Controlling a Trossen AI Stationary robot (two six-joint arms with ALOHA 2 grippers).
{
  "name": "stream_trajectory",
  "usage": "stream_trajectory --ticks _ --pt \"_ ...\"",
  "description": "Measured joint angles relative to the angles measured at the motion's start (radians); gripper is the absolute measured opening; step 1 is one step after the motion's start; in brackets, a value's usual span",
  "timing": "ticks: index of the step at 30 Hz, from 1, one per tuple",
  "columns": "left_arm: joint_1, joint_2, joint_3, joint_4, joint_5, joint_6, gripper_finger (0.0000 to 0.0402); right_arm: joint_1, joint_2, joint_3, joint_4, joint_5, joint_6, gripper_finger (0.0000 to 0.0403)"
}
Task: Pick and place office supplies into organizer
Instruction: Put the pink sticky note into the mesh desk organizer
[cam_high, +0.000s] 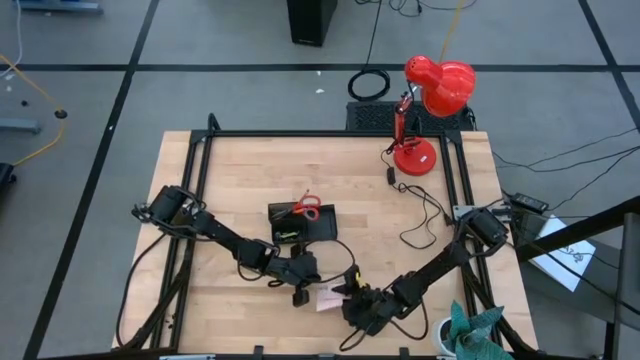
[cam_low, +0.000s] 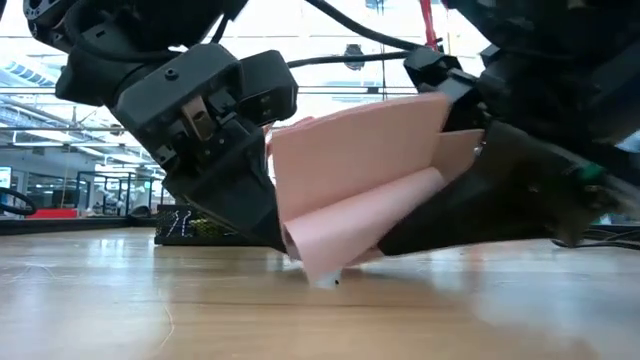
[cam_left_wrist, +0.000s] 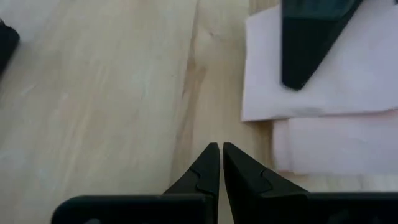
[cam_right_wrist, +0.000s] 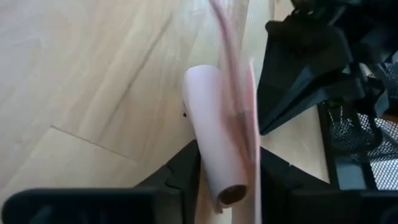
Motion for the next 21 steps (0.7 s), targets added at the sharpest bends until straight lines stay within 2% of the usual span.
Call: stream_trajectory --ticks 5,9,16,21 --pt "-0.001 -0.002 0.001 -0.040 0.035 0.073 0.0026 0.006 -0.012 -0.001 -0.005 -0.004 0.010 0.0084" --pt "-0.039 -0.003 0.002 -0.064 0.013 0.217 0.0026 0.006 -0.037 -0.002 -0.014 -0.003 0.038 0.0071" --pt "-0.180 -0.017 -0.002 -0.041 -0.223 0.527 0.0035 0.003 -0.080 -0.002 -0.013 0.019 0.079 0.0059" --pt "-0.273 -0.082 0.000 0.004 -0.449 0.669 0.0101 0.003 -0.108 0.000 -0.009 0.019 0.097 0.0061"
